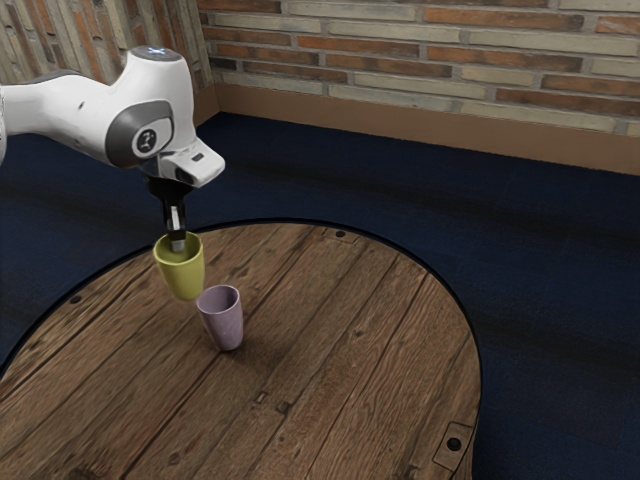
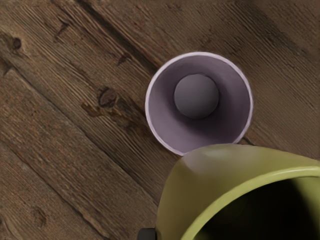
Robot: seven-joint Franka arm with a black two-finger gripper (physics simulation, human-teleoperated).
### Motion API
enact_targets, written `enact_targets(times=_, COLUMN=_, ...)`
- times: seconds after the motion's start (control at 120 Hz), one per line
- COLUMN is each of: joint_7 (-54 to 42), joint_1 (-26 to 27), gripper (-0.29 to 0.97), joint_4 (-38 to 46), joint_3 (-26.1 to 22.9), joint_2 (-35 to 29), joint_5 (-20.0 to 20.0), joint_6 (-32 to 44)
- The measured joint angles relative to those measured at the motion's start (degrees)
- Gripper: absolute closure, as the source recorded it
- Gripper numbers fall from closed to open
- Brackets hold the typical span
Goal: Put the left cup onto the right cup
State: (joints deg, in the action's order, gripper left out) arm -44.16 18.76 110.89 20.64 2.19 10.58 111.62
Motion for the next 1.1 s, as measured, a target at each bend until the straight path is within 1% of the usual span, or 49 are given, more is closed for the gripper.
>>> enact_targets(times=0.225, joint_7=-0.36, joint_1=2.16, gripper=0.79, joint_4=-0.03, joint_3=-0.01, joint_2=0.70, joint_5=0.02, joint_6=0.29)
enact_targets(times=0.5, joint_7=-0.71, joint_1=0.89, gripper=0.79, joint_4=-0.74, joint_3=0.01, joint_2=3.02, joint_5=0.01, joint_6=0.52)
enact_targets(times=0.825, joint_7=-1.60, joint_1=1.30, gripper=0.79, joint_4=-3.05, joint_3=0.01, joint_2=4.84, joint_5=0.20, joint_6=0.55)
enact_targets(times=1.1, joint_7=-2.18, joint_1=1.90, gripper=0.79, joint_4=-5.75, joint_3=0.01, joint_2=7.77, joint_5=0.13, joint_6=0.54)
